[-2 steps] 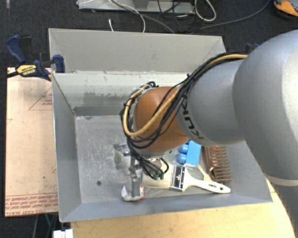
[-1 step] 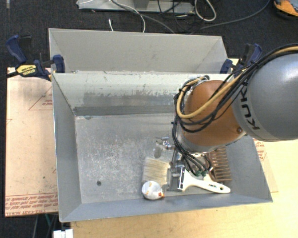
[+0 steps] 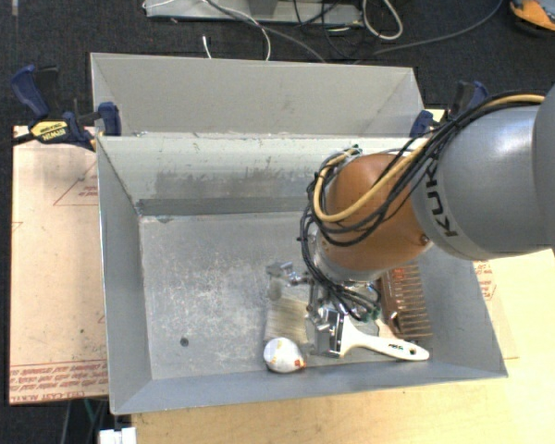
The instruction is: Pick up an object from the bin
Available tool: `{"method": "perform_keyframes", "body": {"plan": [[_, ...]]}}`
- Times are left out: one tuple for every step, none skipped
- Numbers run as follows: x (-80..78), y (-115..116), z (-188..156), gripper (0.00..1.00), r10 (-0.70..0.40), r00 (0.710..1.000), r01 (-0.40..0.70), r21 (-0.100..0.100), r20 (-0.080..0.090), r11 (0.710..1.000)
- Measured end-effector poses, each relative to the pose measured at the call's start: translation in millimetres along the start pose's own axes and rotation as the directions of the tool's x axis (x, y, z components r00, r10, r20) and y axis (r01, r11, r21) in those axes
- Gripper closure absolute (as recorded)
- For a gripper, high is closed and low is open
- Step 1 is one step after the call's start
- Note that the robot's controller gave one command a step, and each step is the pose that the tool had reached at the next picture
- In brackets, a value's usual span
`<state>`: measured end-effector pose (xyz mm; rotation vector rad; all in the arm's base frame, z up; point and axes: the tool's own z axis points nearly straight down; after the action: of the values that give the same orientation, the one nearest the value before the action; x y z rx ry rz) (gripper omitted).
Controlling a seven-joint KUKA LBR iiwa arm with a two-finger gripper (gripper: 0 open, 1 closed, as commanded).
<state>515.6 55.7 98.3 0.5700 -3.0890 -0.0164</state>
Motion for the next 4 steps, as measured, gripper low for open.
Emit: {"method": "perform_keyframes", "body": {"plan": [[27.7, 14, 28, 0.00, 0.406, 0.913, -0.407, 0.002, 0.023, 0.914], [24.0, -18, 27, 1.00, 0.080, 0.997, -0.080, -0.001, 0.009, 0.997], [24.0, -17, 27, 1.00, 0.080, 0.997, -0.080, -0.001, 0.009, 0.997], [24.0, -17, 27, 1.00, 0.082, 0.997, -0.082, -0.001, 0.010, 0.997]]}}
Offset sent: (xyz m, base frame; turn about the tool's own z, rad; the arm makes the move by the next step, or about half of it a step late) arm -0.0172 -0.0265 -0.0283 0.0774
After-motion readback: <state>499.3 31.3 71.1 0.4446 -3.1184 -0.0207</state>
